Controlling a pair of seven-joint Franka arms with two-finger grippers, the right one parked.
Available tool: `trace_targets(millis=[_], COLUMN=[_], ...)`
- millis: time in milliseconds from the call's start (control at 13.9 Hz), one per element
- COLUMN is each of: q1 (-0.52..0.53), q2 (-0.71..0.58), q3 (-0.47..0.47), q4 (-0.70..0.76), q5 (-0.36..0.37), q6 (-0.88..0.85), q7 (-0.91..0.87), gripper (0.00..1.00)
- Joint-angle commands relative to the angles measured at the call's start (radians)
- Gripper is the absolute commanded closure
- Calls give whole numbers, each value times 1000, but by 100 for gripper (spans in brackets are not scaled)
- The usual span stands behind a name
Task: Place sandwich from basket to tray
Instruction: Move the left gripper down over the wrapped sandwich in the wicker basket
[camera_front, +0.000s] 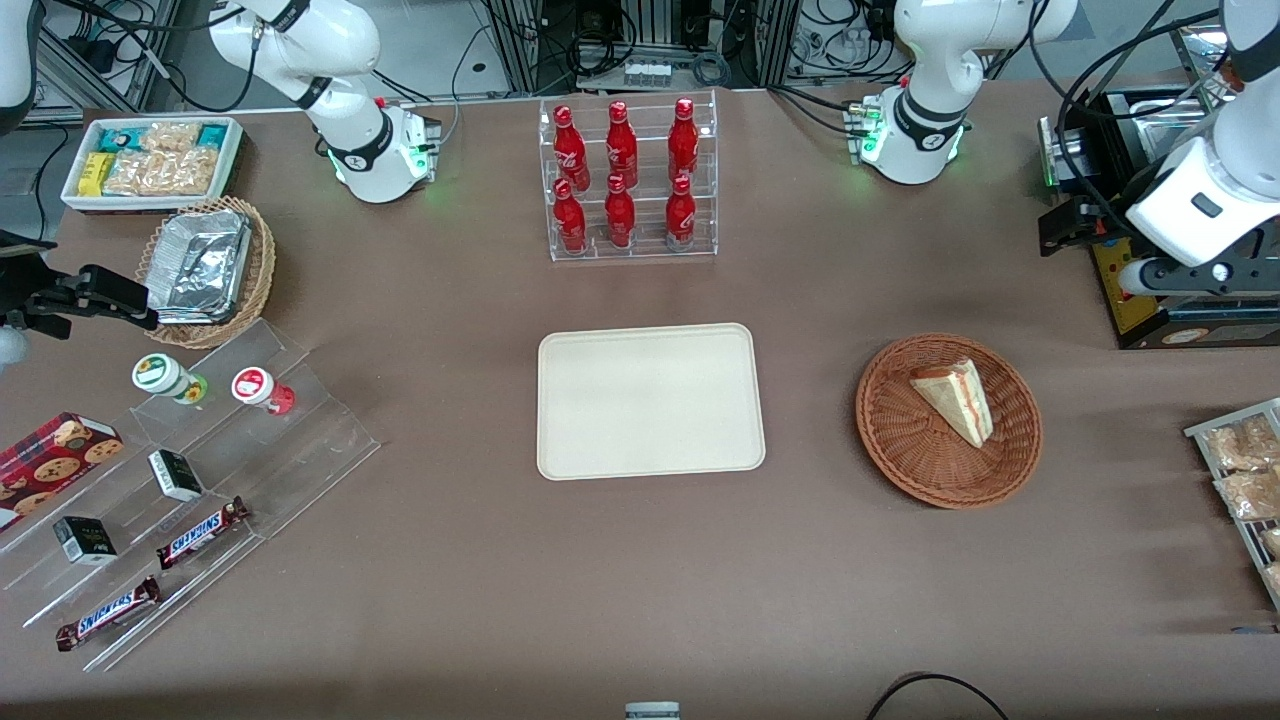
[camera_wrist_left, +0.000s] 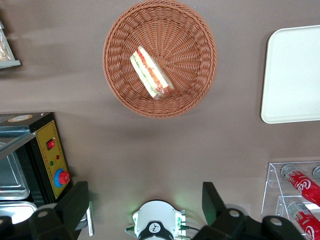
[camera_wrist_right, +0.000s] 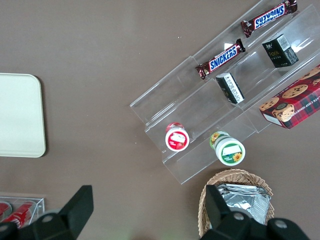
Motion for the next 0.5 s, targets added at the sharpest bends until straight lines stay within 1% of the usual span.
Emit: trace_targets(millis=[0,287,431], q1=[-5,-5,-5], q2=[0,8,8], q3=[-1,-1,-1], q4=[11,-4,-44], q5=[-3,0,-2], q6=[11,16,48], q7=[-5,-5,-5], gripper=[0,0,0])
